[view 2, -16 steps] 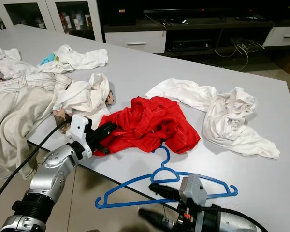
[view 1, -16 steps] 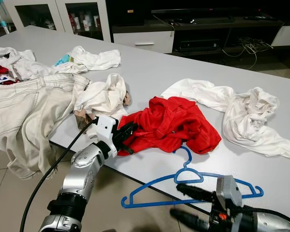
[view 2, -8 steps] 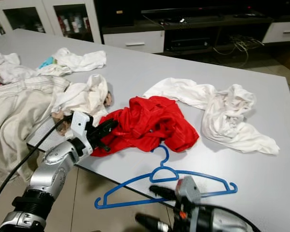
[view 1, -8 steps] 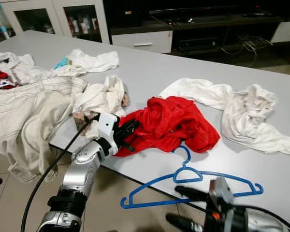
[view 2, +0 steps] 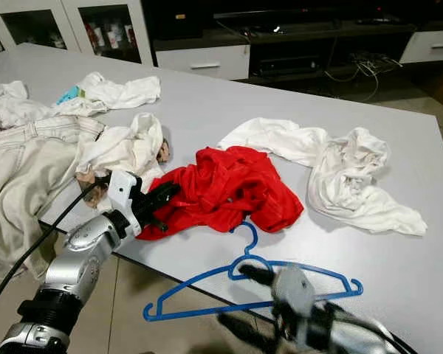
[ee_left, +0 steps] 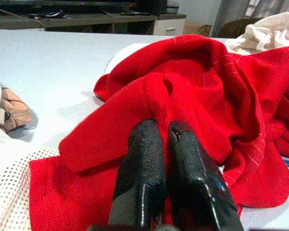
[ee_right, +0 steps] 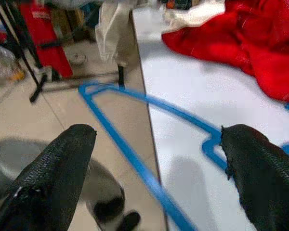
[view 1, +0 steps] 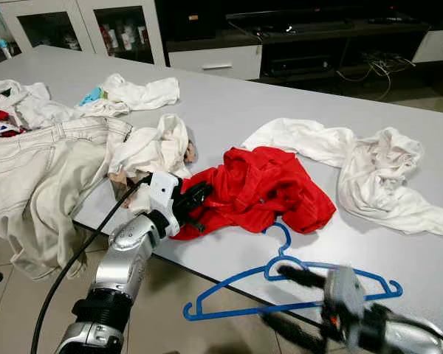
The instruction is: Hang hanger
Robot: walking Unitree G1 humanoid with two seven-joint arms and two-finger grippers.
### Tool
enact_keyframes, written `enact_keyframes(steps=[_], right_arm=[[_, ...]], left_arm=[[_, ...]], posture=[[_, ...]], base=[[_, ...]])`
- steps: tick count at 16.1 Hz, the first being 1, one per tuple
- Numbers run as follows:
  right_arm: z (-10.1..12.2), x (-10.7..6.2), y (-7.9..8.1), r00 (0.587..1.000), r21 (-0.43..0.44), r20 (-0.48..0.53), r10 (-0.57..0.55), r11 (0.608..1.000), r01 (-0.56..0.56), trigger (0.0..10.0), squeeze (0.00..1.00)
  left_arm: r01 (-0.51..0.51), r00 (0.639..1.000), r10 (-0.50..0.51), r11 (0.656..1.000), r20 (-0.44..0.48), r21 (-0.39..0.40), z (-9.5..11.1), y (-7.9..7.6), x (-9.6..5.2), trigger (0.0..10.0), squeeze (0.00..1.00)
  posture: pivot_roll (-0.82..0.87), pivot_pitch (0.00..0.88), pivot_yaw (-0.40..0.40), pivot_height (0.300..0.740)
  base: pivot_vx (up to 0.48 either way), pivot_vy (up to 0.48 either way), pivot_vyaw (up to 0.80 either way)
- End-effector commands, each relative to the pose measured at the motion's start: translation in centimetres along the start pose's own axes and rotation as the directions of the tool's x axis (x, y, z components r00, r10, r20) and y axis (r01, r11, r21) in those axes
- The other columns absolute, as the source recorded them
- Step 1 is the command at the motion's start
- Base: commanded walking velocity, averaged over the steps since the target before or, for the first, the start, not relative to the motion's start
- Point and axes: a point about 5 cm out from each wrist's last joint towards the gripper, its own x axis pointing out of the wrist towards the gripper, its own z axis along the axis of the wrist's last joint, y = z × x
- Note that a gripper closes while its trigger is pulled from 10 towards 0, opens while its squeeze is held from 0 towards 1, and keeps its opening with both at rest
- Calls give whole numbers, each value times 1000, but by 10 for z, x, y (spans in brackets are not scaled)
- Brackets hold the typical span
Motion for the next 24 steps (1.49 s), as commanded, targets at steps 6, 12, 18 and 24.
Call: enact_keyframes(steps=[6,12,18,24], right_arm=[[1,1,-13,988,-363,24,-154,919,153,10000,0],[-7,-5,-9,997,-380,14,-74,922,73,10000,0],[-11,-7,4,998,-513,-36,43,857,-56,10000,0],[-16,-2,-1,999,-681,-35,6,731,-28,10000,0]], left_arm=[[14,1000,-13,1000,-23,22,1,2,-1,10000,0],[9,1000,-9,1000,-28,29,1,5,-5,10000,0],[10,1000,-9,999,-29,38,2,6,-5,10000,0],[13,999,-12,999,-31,46,3,7,-5,10000,0]], posture=[[-131,0,97,740],[-121,0,96,740],[-115,0,98,740],[-114,0,101,740]], base=[[0,0,0],[0,0,0],[0,0,0],[0,0,0]])
